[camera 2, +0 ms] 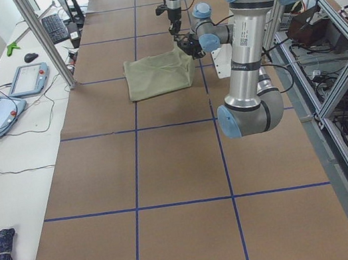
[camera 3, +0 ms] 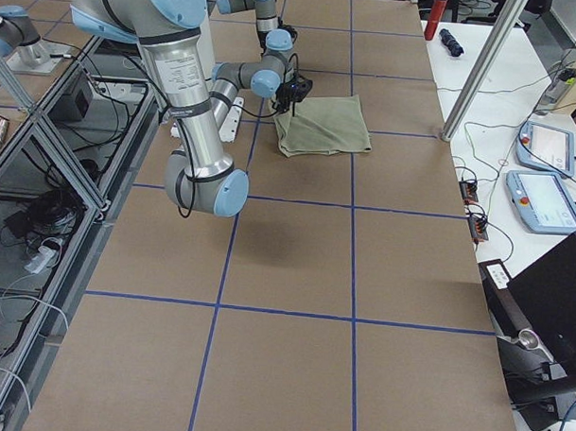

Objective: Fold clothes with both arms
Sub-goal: 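Lift the near edge with both grippers and fold it away from the robot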

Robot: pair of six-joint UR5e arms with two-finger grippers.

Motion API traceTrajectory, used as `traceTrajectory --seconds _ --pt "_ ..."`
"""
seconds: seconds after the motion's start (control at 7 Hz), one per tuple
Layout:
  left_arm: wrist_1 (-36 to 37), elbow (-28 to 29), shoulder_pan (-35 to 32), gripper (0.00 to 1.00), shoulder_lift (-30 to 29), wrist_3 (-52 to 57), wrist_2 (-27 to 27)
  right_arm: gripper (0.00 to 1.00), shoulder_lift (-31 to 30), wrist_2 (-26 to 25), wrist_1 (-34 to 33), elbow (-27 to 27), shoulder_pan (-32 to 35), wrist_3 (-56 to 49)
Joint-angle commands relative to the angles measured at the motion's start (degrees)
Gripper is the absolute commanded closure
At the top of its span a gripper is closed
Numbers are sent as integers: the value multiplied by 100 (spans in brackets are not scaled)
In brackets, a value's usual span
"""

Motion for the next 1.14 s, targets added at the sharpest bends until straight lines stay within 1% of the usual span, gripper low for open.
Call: traceTrajectory --seconds 0.0,0.14,0.29,0.43,0.71,0.86,1.0 --pt "-68 552 -703 100 -371 248 -10 100 811 -30 433 -1197 553 -225" --pt "-294 965 -932 100 -564 597 -1 100 1040 -39 1229 -1864 746 -200" --pt "-549 1291 -1256 100 -601 688 -10 100 1208 -39 1429 -2289 983 -234" --pt "-787 1633 -1468 100 -645 906 -53 100 1444 -39 1439 -2650 1116 -339" --pt "-1305 2345 -1794 100 -793 1083 -142 100 1473 -31 1439 -2916 1257 -366" --pt "-1394 2514 -1883 100 -847 1102 -150 100 1490 -31 1439 -3013 1293 -366" --pt "-1430 2542 -1901 100 -891 1102 -151 100 1552 -31 1439 -3022 1302 -358"
